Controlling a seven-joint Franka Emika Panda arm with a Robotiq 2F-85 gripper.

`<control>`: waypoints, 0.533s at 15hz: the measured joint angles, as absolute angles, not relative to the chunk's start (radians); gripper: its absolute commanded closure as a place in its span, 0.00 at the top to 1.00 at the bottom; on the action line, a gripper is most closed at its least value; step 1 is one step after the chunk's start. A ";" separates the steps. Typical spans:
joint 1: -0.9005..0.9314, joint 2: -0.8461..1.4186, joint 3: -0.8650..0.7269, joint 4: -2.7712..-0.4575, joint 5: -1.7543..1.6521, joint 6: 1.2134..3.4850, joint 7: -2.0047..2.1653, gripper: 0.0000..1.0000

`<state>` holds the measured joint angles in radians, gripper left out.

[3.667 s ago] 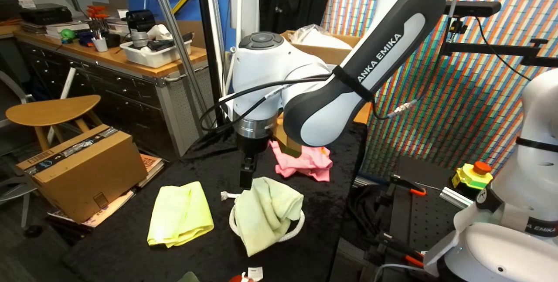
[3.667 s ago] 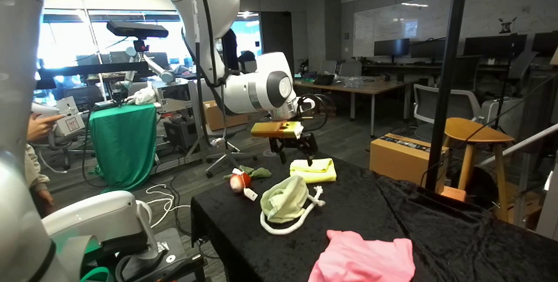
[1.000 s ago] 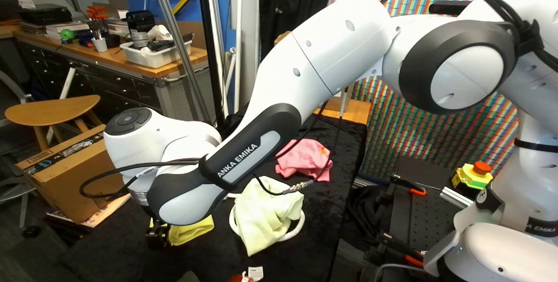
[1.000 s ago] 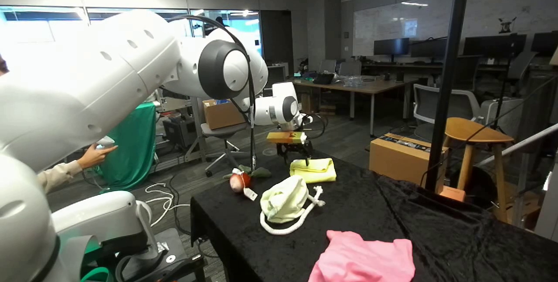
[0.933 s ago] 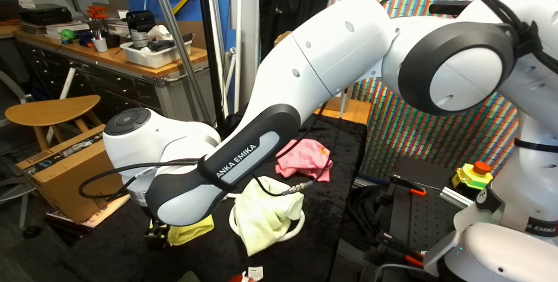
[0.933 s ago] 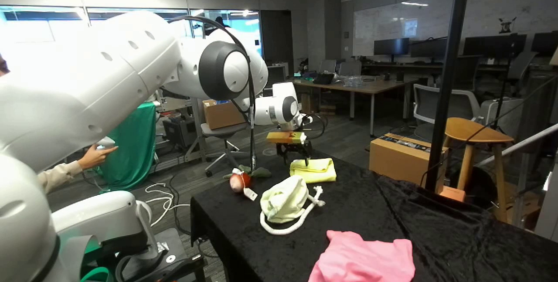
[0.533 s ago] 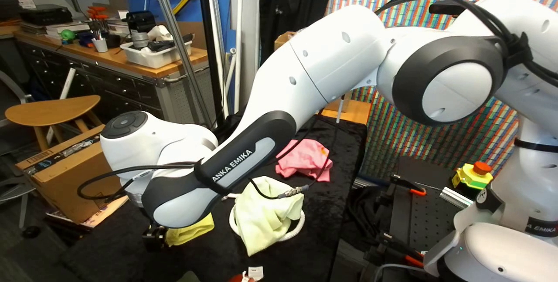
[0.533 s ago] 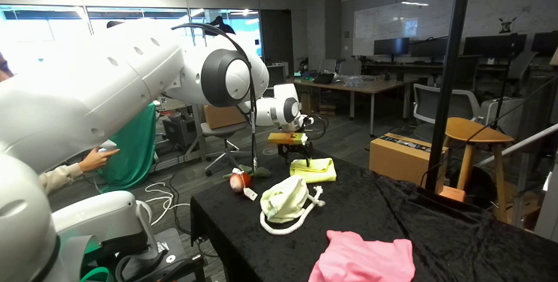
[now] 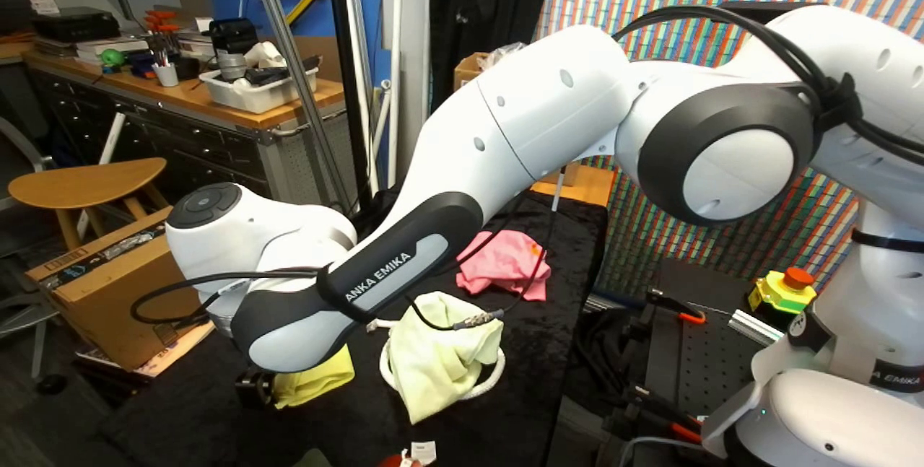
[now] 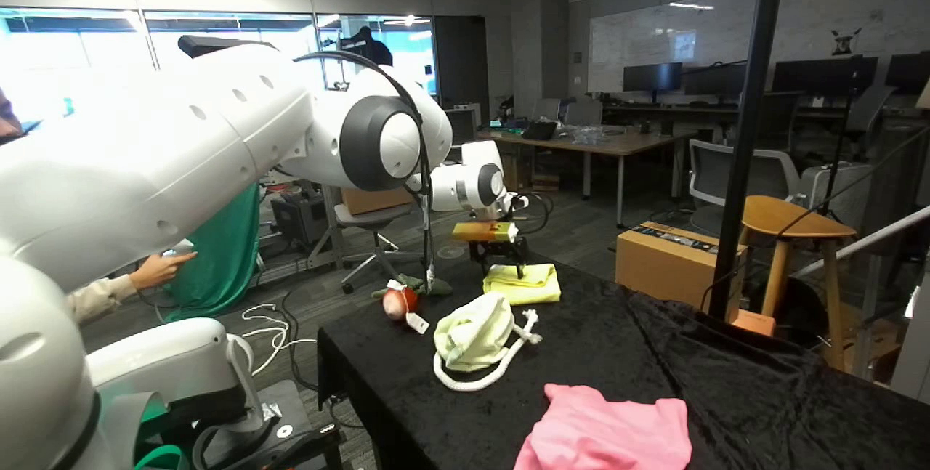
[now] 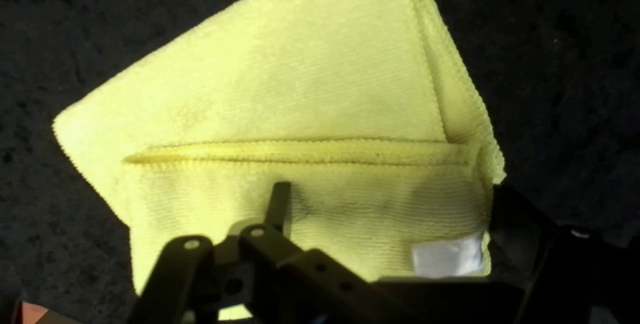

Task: Put the things in one heap

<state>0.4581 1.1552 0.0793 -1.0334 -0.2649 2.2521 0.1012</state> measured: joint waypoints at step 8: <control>0.455 1.180 0.076 -0.997 -0.265 2.229 0.101 0.38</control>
